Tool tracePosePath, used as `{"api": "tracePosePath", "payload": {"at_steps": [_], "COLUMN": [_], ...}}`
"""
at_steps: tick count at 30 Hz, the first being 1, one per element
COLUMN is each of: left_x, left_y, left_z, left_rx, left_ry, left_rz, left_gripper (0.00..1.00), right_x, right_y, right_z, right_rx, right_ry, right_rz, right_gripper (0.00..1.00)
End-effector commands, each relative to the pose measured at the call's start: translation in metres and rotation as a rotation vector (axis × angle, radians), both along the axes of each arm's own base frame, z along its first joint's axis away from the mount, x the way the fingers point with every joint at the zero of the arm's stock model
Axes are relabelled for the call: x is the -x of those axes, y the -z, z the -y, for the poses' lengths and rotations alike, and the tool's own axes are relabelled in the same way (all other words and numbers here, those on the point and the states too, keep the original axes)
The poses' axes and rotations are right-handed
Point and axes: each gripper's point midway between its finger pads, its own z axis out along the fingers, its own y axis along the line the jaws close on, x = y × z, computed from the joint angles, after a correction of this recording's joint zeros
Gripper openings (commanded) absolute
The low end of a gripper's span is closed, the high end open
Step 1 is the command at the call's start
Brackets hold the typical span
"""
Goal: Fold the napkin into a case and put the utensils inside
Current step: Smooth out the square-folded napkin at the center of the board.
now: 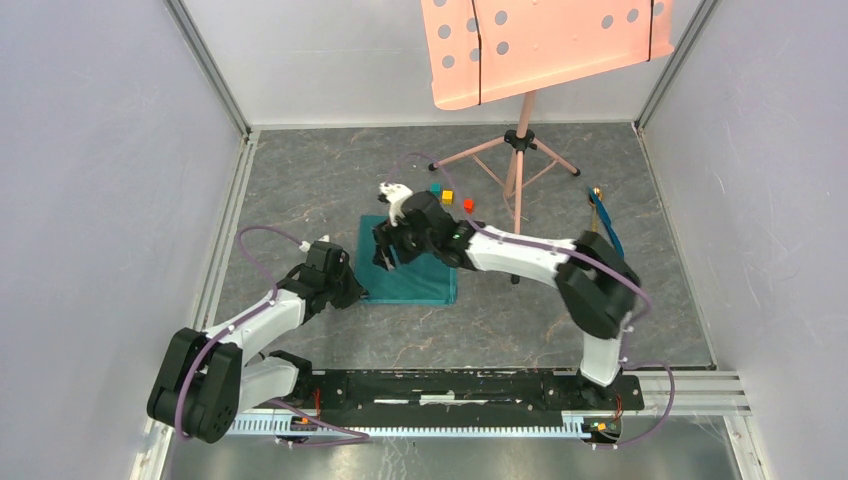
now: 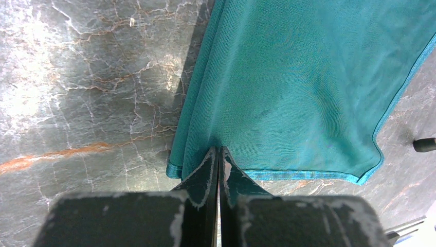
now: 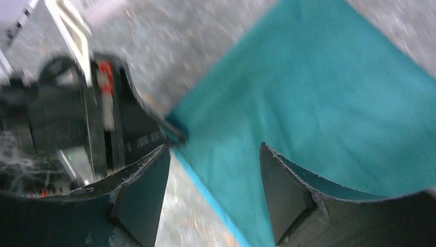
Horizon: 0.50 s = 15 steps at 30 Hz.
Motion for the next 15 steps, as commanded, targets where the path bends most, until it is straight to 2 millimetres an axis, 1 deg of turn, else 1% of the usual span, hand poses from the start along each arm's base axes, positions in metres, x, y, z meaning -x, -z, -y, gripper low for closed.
{"api": "tracePosePath", "payload": {"at_steps": [1,3,4,5,7,10,13,15], "left_x": [0.014,0.016,0.017,0.018,0.018,0.017,0.017,0.018], "left_y": [0.018,0.021,0.023,0.023,0.023,0.024,0.024,0.025], "left_z": [-0.013,-0.015,-0.016,-0.016,-0.016,-0.016,-0.016,-0.016], "left_rx": [-0.075,-0.083,-0.087,-0.089,-0.087,-0.084,-0.089,-0.089], "left_ry": [0.011,0.005,0.002,0.003,-0.004,-0.009,-0.006,-0.007], "left_rz": [-0.072,-0.088,-0.097,-0.102,-0.102,-0.101,-0.111,-0.117], "left_gripper": [0.02,0.02,0.02,0.02,0.02,0.02,0.02,0.02], "right_x": [-0.027,-0.045,-0.055,-0.061,-0.064,-0.063,-0.066,-0.072], "right_y": [-0.017,-0.006,-0.001,0.004,0.014,0.032,0.057,0.074], "right_z": [-0.073,-0.087,-0.088,-0.082,-0.069,-0.040,-0.008,0.008], "right_rx": [-0.195,-0.211,-0.201,-0.187,-0.156,-0.096,-0.029,-0.004], "right_ry": [-0.174,-0.173,-0.162,-0.149,-0.142,-0.143,-0.116,-0.110], "right_rz": [0.056,0.030,0.018,0.003,-0.001,-0.019,-0.036,-0.063], "right_gripper": [0.65,0.53,0.45,0.39,0.37,0.36,0.36,0.35]}}
